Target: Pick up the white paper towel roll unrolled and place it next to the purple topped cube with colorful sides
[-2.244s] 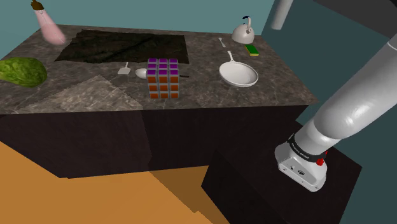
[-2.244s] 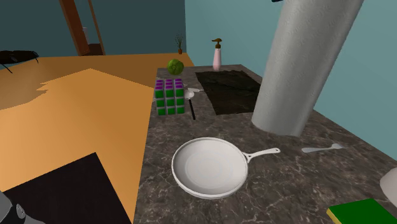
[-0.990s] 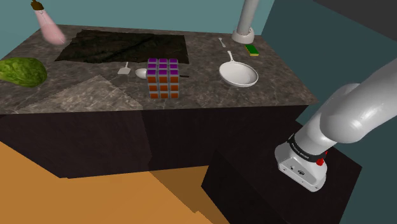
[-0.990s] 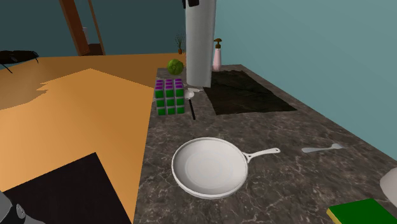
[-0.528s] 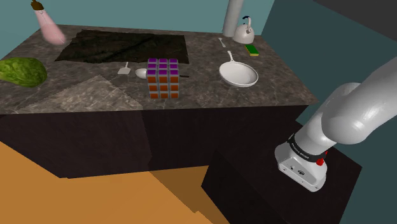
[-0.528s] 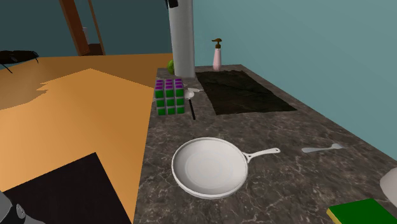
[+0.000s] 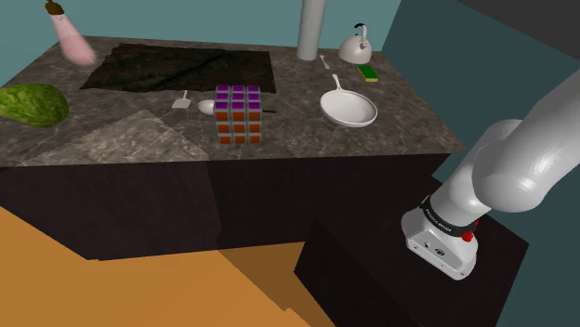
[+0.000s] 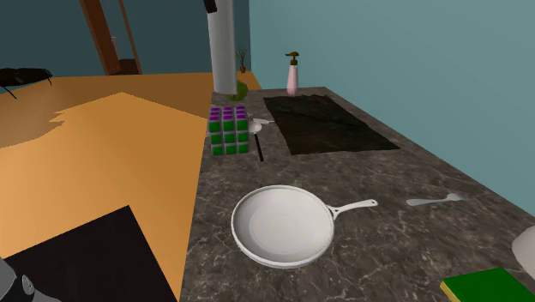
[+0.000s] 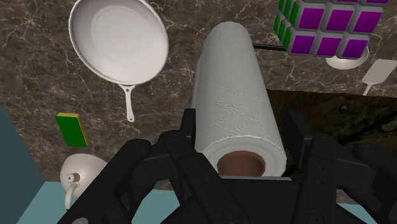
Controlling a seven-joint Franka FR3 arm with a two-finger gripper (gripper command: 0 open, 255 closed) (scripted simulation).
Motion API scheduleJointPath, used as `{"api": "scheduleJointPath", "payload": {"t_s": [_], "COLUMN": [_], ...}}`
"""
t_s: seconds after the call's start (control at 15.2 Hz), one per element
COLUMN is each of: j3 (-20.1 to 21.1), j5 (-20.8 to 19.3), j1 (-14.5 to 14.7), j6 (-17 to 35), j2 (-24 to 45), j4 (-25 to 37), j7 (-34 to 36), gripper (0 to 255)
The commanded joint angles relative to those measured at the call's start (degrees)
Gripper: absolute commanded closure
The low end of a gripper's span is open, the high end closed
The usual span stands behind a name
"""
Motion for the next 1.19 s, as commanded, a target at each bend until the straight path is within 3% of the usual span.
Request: {"api": "scheduleJointPath", "payload": {"t_s": [0.0, 0.13, 1.12], "j3": [1.5, 2.5, 2.3], "j5": [-0.3, -0.5, -0.5], "j1": [1.2, 2.0, 1.9], "j6": [-0.8, -1.4, 11.0], "j2": [1.7, 3.2, -0.6], "j4": [2.2, 4.0, -12.3], "j7": [2.7, 4.4, 5.9], "gripper": [255, 255, 255]}}
